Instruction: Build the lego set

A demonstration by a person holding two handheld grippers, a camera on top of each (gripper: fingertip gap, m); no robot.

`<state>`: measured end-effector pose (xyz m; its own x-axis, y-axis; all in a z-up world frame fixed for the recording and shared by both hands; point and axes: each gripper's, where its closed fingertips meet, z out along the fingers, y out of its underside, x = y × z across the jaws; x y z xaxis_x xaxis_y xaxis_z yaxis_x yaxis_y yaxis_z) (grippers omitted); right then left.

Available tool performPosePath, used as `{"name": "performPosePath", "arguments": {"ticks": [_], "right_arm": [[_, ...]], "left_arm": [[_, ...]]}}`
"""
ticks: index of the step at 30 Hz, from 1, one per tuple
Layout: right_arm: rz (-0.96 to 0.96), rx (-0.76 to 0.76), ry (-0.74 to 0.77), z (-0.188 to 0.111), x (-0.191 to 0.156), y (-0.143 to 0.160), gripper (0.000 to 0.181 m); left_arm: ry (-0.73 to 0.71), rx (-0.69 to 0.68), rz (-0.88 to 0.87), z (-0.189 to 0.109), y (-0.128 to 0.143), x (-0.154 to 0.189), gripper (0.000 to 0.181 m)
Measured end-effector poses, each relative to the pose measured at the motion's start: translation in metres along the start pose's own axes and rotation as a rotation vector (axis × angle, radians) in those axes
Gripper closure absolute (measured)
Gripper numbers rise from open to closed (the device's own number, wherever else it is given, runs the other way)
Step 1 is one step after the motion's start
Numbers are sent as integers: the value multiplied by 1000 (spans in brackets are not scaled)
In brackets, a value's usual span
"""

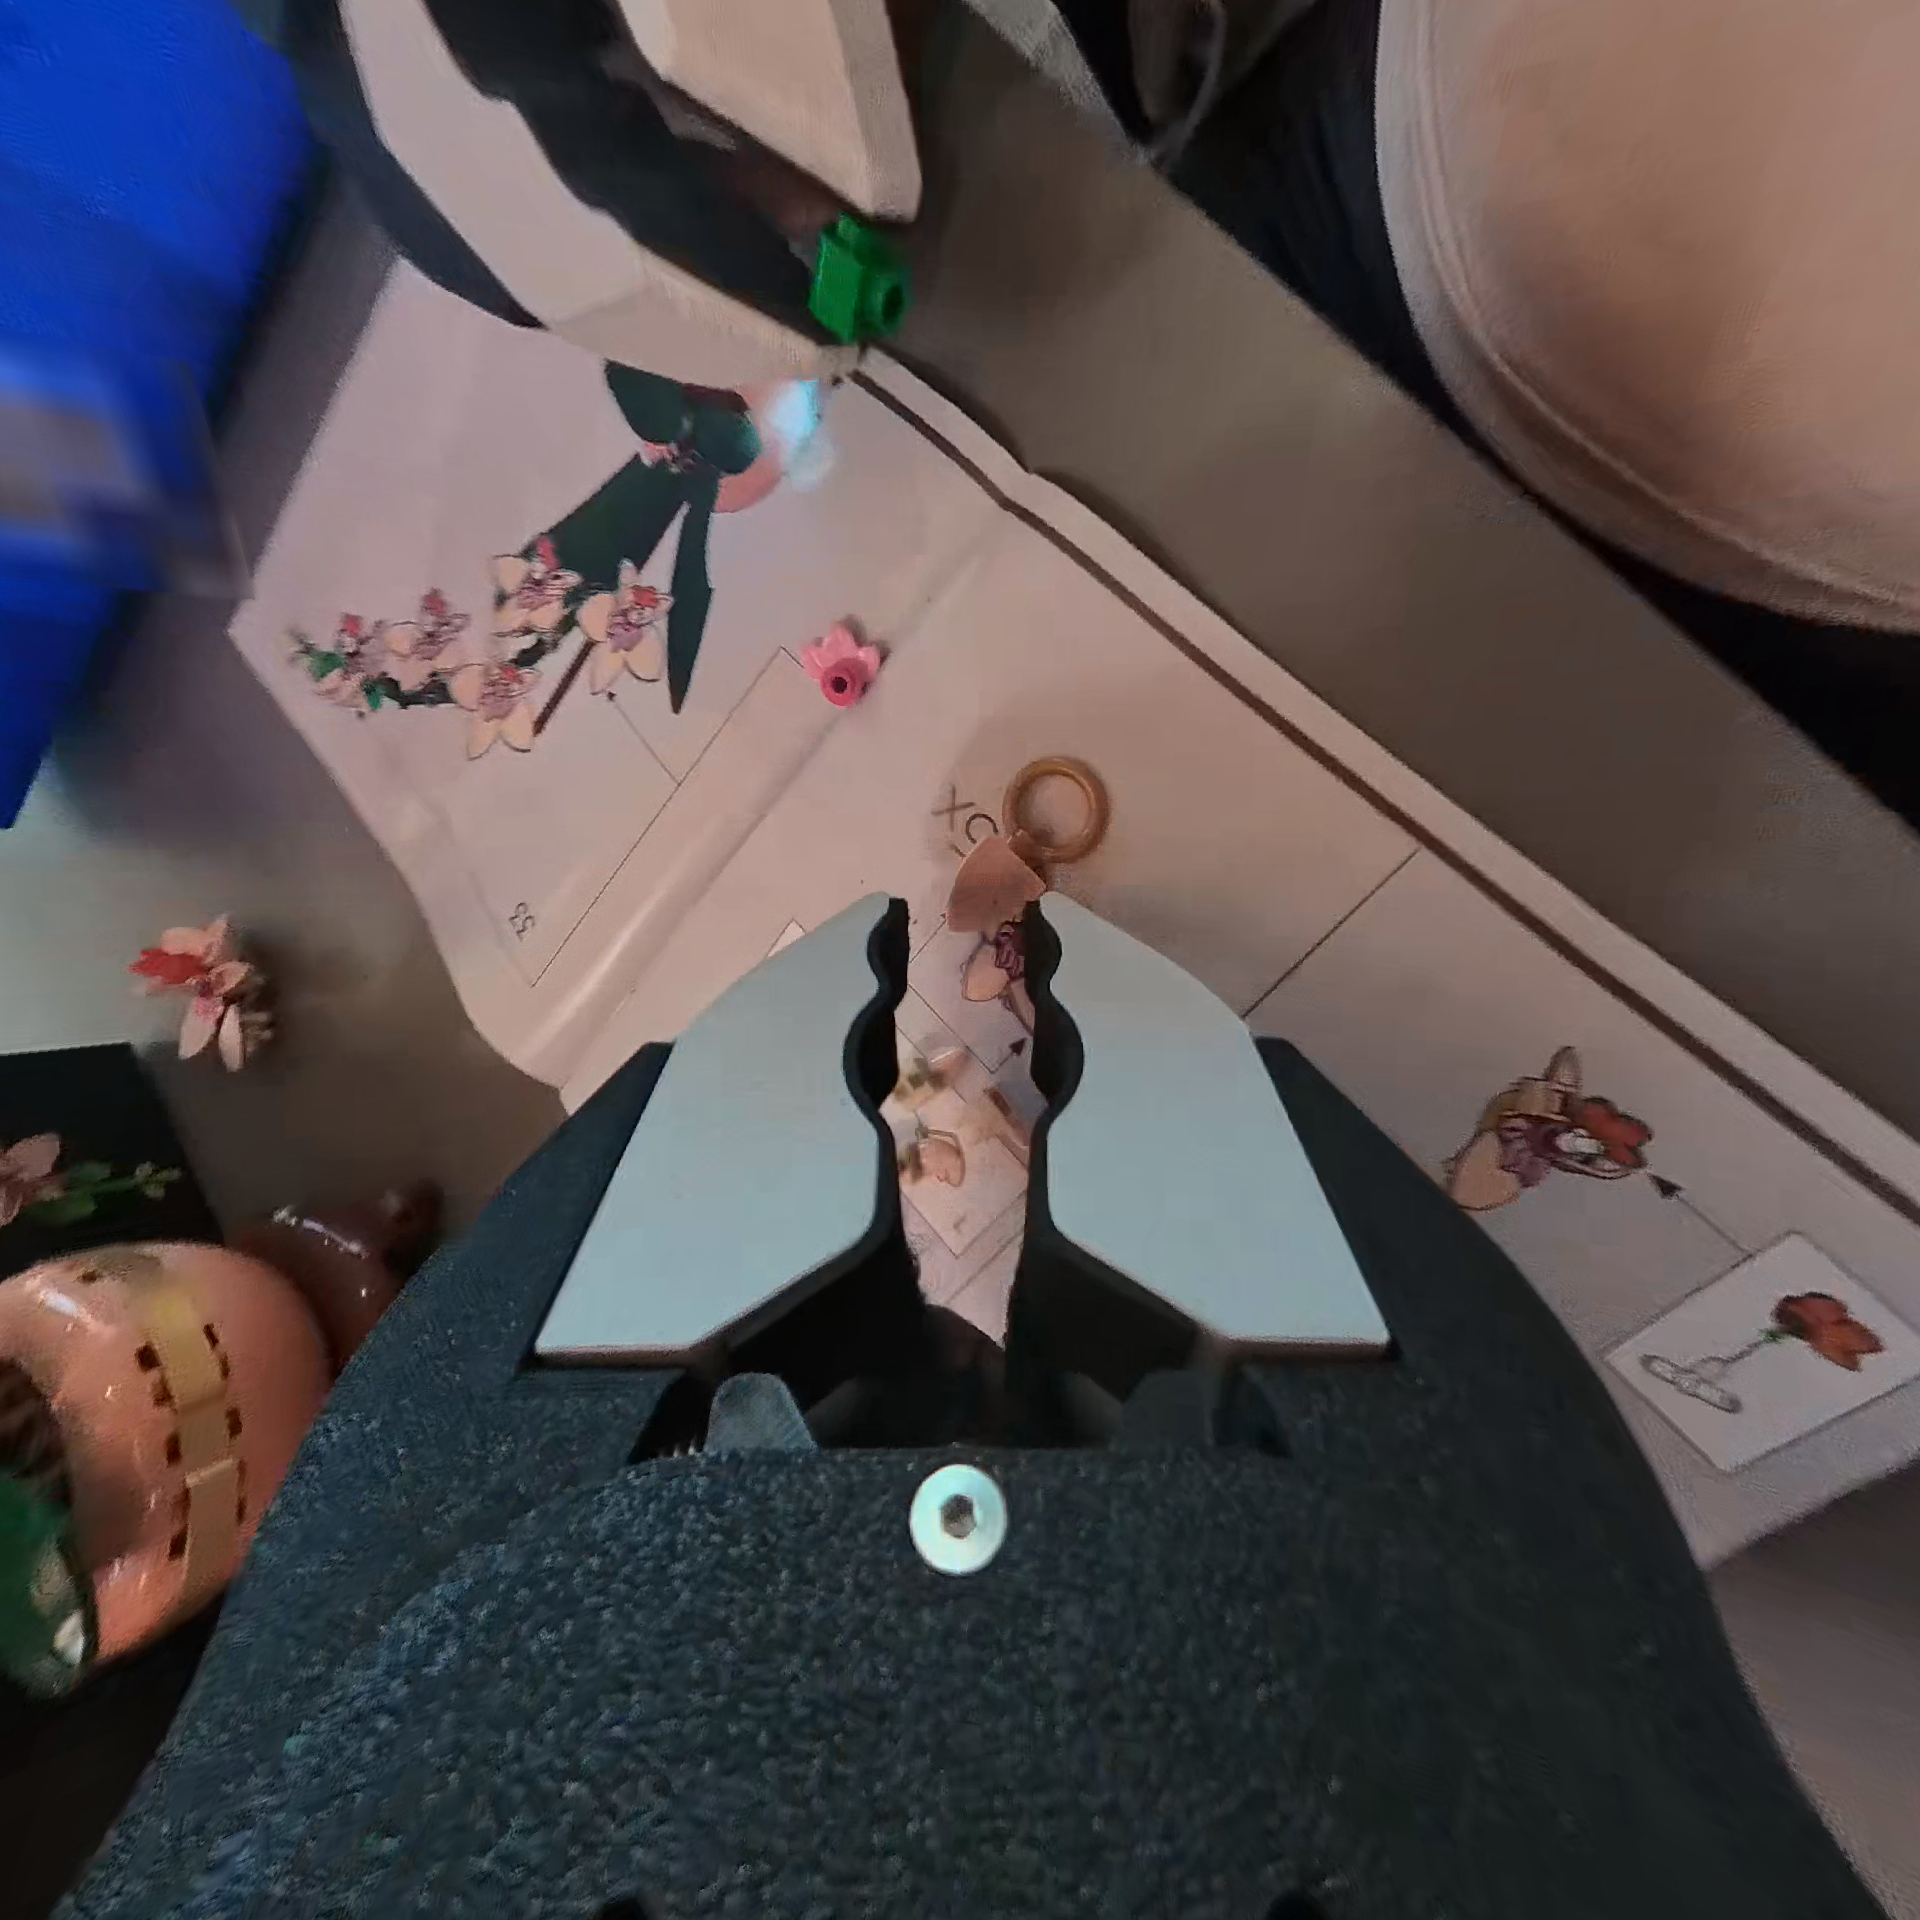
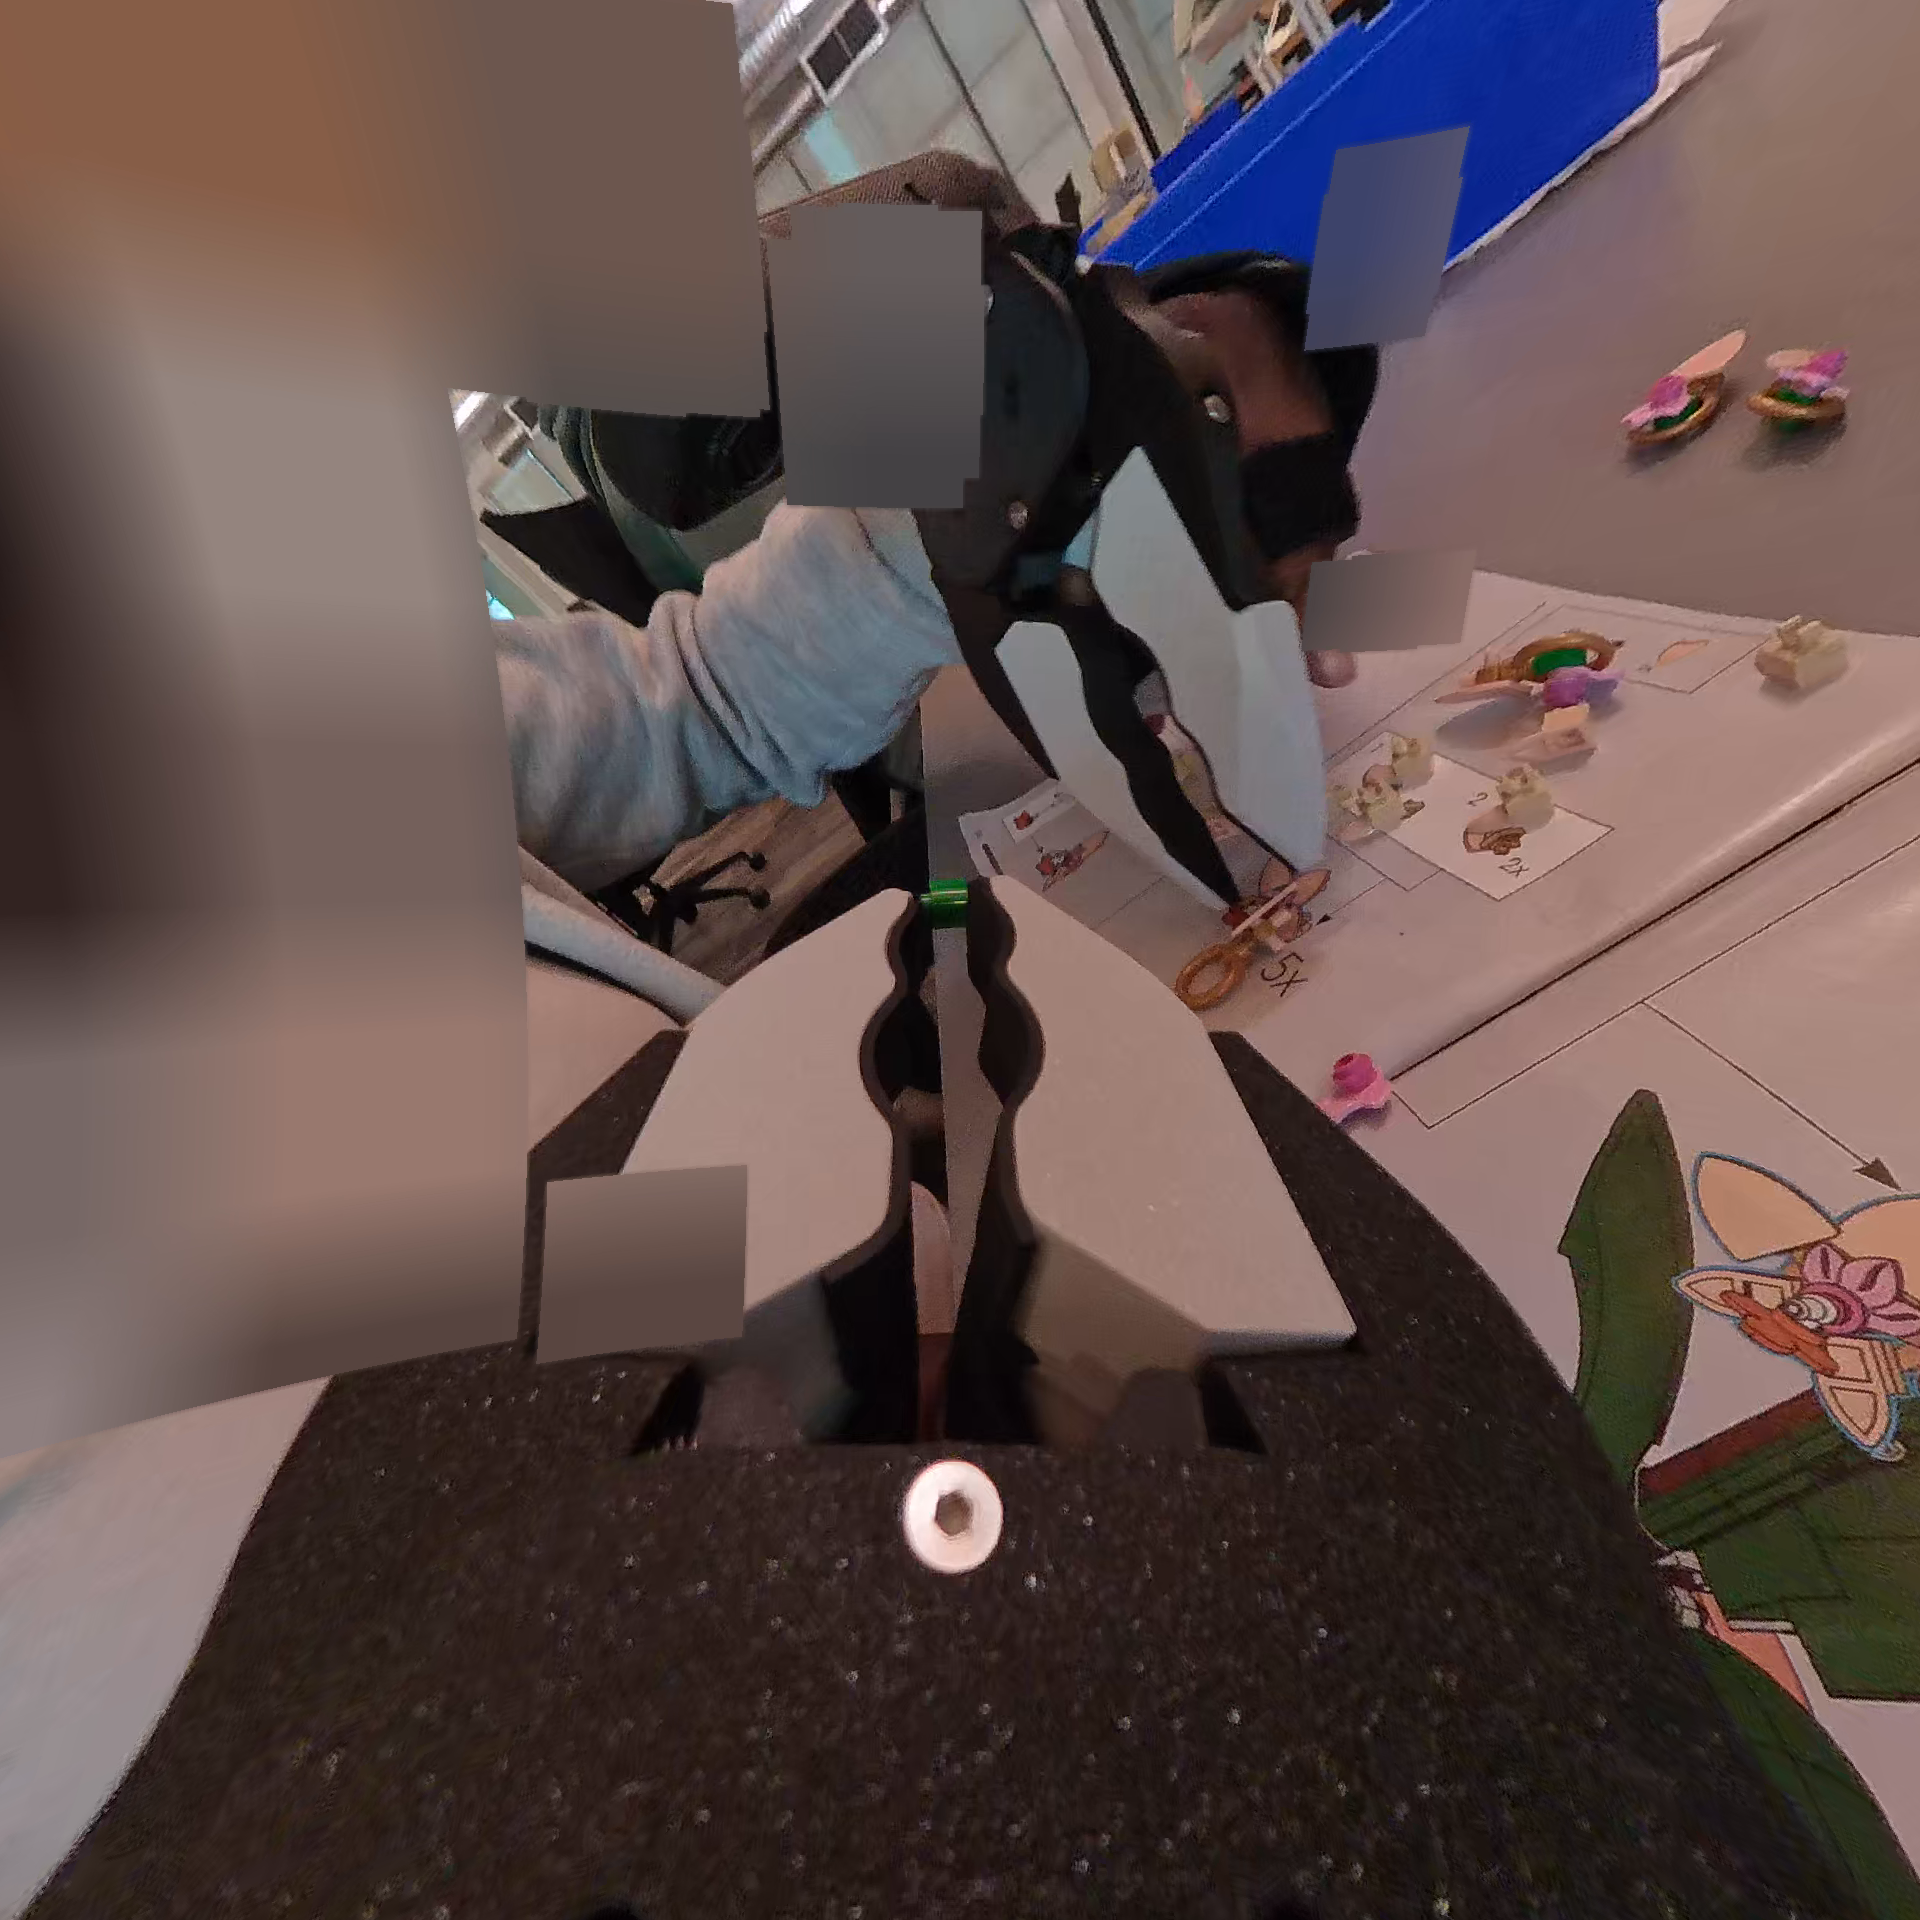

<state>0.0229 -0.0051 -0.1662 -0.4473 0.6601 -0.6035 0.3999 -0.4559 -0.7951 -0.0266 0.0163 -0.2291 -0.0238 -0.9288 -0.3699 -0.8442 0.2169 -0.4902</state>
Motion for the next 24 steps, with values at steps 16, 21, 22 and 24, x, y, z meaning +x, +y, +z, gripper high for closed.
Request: {"name": "performPosePath", "arguments": {"ticks": [16, 21, 22, 24], "right_arm": [[-186, -248, 188, 11, 17, 32, 173], [-245, -271, 255, 12, 20, 27, 173], [-255, -270, 265, 11, 20, 26, 173], [-271, -269, 284, 9, 20, 23, 173]], "left_arm": [[-297, -97, -655, -16, 4, 18, 162], [-274, 63, -1014, -11, -4, 11, 156], [-279, 18, -1031, -7, 4, 13, 154], [-297, -42, -1052, -2, 15, 14, 155]]}}
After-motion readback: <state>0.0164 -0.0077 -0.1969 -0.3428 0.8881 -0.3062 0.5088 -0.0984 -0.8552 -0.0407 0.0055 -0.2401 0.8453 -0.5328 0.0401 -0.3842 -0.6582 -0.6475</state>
